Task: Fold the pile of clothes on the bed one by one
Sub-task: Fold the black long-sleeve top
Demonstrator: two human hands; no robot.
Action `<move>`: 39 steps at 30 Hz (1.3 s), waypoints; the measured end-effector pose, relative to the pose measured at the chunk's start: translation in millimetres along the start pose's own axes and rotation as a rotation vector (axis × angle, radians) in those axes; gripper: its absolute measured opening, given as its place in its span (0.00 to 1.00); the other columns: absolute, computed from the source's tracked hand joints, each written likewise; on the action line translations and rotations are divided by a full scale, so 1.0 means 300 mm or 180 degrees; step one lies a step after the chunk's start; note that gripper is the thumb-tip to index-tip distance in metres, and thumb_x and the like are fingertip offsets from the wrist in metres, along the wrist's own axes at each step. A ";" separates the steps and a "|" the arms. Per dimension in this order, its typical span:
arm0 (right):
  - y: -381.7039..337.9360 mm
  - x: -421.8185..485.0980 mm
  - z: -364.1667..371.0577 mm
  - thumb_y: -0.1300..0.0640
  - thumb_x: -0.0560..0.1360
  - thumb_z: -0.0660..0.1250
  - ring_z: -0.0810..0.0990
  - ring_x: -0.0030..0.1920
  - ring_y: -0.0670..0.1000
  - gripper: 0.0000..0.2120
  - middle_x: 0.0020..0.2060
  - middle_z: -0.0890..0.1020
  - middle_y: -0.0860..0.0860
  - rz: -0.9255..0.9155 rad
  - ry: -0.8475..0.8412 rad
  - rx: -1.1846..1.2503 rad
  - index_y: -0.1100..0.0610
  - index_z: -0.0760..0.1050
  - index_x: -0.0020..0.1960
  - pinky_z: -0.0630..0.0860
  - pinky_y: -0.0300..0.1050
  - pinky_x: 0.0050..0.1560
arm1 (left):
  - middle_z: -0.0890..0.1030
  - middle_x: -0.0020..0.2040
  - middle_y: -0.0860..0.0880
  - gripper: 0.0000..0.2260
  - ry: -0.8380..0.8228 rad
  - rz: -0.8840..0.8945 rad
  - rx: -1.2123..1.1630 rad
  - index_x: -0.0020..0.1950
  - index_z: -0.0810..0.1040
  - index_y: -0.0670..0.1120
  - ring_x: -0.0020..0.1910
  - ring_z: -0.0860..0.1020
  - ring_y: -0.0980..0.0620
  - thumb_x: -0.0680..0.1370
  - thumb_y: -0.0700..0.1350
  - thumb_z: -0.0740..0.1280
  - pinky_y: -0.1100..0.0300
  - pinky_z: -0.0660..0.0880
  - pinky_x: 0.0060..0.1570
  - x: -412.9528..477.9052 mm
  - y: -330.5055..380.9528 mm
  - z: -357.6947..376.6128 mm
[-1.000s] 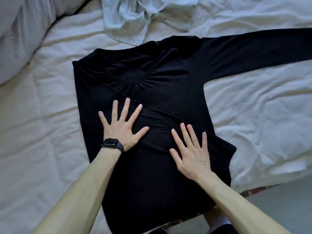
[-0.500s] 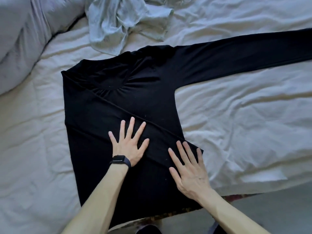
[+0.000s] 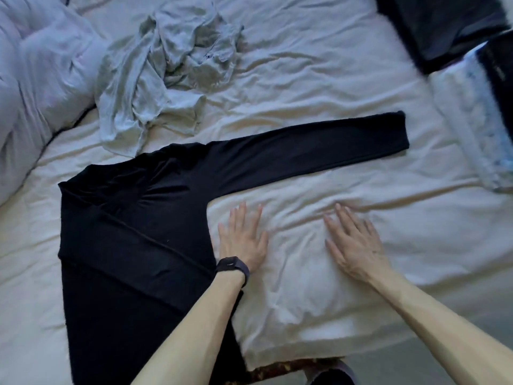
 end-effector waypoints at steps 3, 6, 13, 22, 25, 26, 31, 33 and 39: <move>0.170 0.138 -0.147 0.43 0.81 0.60 0.64 0.76 0.60 0.31 0.78 0.63 0.58 0.0958 0.0353 0.0872 0.58 0.63 0.78 0.61 0.56 0.75 | 0.37 0.82 0.51 0.29 0.0256 0.0268 0.0116 0.80 0.39 0.61 0.81 0.40 0.47 0.83 0.59 0.51 0.39 0.46 0.77 0.150 0.180 -0.083; 0.329 0.262 -0.251 0.39 0.75 0.69 0.74 0.66 0.60 0.37 0.66 0.74 0.58 0.2167 0.1164 0.2689 0.59 0.65 0.75 0.70 0.57 0.68 | 0.36 0.81 0.53 0.29 0.0376 0.0312 0.0005 0.80 0.38 0.63 0.80 0.37 0.48 0.83 0.61 0.50 0.39 0.40 0.77 0.287 0.285 -0.153; 0.523 0.500 -0.307 0.50 0.70 0.80 0.83 0.55 0.55 0.32 0.58 0.79 0.56 0.2978 0.1385 0.5091 0.60 0.69 0.65 0.83 0.57 0.54 | 0.34 0.80 0.58 0.23 0.0122 0.0259 0.0007 0.78 0.39 0.70 0.79 0.33 0.45 0.83 0.63 0.43 0.31 0.37 0.73 0.511 0.350 -0.152; 0.355 0.487 -0.366 0.62 0.73 0.70 0.82 0.46 0.49 0.11 0.45 0.84 0.50 0.1823 0.1291 0.4879 0.51 0.82 0.52 0.80 0.51 0.53 | 0.67 0.77 0.53 0.19 0.0223 0.0128 -0.1942 0.73 0.73 0.58 0.78 0.61 0.50 0.82 0.58 0.62 0.52 0.57 0.74 0.506 0.407 -0.242; 0.108 0.464 -0.452 0.59 0.75 0.70 0.83 0.46 0.47 0.14 0.45 0.86 0.46 0.0894 0.0845 0.4419 0.44 0.82 0.56 0.80 0.47 0.55 | 0.83 0.60 0.53 0.18 -0.0604 0.0114 -0.4104 0.63 0.81 0.52 0.62 0.79 0.53 0.81 0.60 0.62 0.57 0.72 0.63 0.385 0.445 -0.374; 0.021 0.457 -0.467 0.55 0.73 0.71 0.84 0.48 0.48 0.17 0.46 0.86 0.47 0.0622 0.0647 0.4111 0.39 0.81 0.59 0.79 0.46 0.57 | 0.84 0.57 0.51 0.18 -0.0792 0.0011 -0.4491 0.61 0.82 0.51 0.59 0.81 0.52 0.80 0.60 0.63 0.56 0.75 0.61 0.344 0.437 -0.415; -0.333 0.393 -0.530 0.48 0.65 0.72 0.79 0.44 0.44 0.20 0.44 0.79 0.47 -0.0056 -0.0085 0.3585 0.40 0.83 0.57 0.76 0.38 0.51 | 0.84 0.42 0.45 0.09 -0.0192 -0.0333 -0.5141 0.48 0.81 0.42 0.45 0.83 0.44 0.81 0.47 0.68 0.55 0.81 0.41 0.192 0.213 -0.538; -0.424 0.339 -0.501 0.49 0.66 0.72 0.82 0.46 0.43 0.15 0.46 0.84 0.47 0.0087 -0.0047 0.3882 0.43 0.85 0.53 0.76 0.36 0.48 | 0.85 0.51 0.41 0.09 0.0239 -0.0598 -0.5427 0.55 0.81 0.41 0.53 0.83 0.40 0.82 0.45 0.66 0.46 0.82 0.52 0.120 0.041 -0.546; -0.769 0.071 -0.090 0.47 0.78 0.70 0.77 0.60 0.42 0.13 0.59 0.78 0.40 0.0186 -0.0488 0.2142 0.44 0.79 0.62 0.73 0.43 0.66 | 0.84 0.55 0.49 0.07 0.1702 -0.1185 -0.5222 0.51 0.81 0.56 0.56 0.82 0.45 0.81 0.55 0.65 0.41 0.82 0.51 -0.294 -0.573 -0.503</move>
Point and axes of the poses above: each hand's wrist, its own x-axis towards the middle knuckle, its own z-axis out of the palm, y = z × x, the point moved 4 cm from there along x, towards the middle knuckle
